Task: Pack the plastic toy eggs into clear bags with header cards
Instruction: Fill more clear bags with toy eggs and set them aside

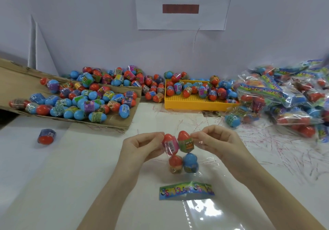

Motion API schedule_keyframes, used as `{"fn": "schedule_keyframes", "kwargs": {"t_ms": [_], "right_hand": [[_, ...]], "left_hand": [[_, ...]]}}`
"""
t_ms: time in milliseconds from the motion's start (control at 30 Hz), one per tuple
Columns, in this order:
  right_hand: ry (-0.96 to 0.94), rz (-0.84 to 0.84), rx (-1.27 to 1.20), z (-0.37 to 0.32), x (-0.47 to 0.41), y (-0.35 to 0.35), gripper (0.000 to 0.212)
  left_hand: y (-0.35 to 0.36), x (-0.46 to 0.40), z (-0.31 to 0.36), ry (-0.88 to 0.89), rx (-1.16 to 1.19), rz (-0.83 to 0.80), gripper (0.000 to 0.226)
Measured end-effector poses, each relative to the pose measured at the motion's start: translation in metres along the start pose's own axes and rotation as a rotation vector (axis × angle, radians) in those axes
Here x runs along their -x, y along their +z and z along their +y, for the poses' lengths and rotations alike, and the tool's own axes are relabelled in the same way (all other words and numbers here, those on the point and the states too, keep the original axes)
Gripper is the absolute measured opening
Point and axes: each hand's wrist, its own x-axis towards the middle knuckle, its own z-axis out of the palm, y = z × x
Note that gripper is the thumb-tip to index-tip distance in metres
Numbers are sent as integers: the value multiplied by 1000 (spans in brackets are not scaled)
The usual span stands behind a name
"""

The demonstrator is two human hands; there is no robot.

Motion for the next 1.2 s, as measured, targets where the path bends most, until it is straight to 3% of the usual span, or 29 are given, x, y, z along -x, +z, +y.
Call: {"fn": "schedule_keyframes", "kwargs": {"t_ms": [67,200,333,667,1033,1200], "right_hand": [[15,18,-20,1,0,-1,37],[58,41,-67,0,0,-4,34],[59,44,35,-4,0,-8,15],[18,10,116,-8,1,-9,16],[-22,-93,110,-5,-1,-16,34],[-71,-130,130,-1,-3,-19,39]], "left_hand": [[0,1,0,12,-12,7,10],[2,1,0,53,-77,44,19],[1,1,1,92,-175,49,13],[-5,2,7,132,-206,-25,22],[-10,2,13,164,-268,-56,28],[-14,2,16,213,-260,-135,42]]}}
